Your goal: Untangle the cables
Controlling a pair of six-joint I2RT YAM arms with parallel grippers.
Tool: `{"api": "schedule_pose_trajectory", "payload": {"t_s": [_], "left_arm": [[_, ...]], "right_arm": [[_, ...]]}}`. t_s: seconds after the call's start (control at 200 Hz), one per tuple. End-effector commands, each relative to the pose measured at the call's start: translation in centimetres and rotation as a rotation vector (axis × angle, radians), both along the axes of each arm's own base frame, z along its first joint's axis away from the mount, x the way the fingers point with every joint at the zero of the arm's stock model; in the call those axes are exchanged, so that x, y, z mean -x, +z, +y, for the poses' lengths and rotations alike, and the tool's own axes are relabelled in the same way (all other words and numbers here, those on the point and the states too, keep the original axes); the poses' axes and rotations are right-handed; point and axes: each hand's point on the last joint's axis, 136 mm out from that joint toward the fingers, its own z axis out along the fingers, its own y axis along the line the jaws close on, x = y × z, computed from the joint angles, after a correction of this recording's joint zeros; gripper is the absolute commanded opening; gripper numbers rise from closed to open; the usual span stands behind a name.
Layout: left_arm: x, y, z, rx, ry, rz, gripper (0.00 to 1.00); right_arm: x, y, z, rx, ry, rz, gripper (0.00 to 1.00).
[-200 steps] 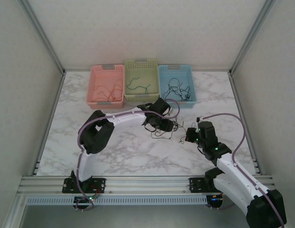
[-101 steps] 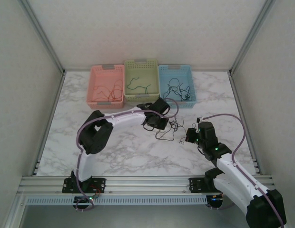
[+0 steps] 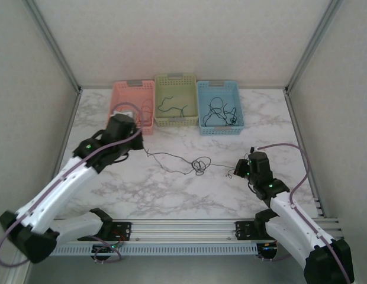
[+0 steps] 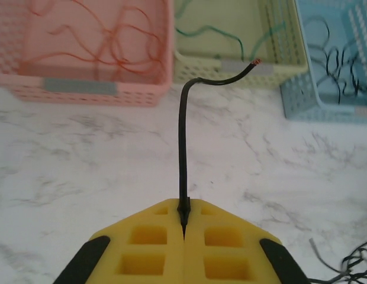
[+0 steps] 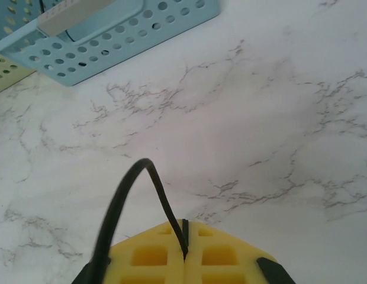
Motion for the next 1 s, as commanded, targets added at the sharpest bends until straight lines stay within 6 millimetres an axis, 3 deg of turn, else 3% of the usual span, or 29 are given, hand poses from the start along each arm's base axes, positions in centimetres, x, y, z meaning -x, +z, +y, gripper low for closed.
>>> {"api": "schedule_pose_trajectory", "payload": {"t_s": [0.0,0.205,0.566,0.991], "left_arm": [[2.4,0.5,5.3,-0.088,0.133,0.028,0.0],[4.8,5.2,11.8,-0.219,0.287,-0.049,0.0],[6.9,9.8,18.0,-0.432,0.488,-0.133,0.0],[8.8,12.4,20.5,-0.491,0.596,-0.178,0.0]], "right_arm": [[0.4,-1.0,-1.6,0.029,-0.08,0.03,0.0],[0.6,-1.4,-3.3,0.021,-0.166,0.053,0.0],[0.9,-2.1,-5.0,0.011,-0.26,0.09,0.0],[2.1,-2.8,-8.3,0.014,-0.446,0.128,0.0]]}}
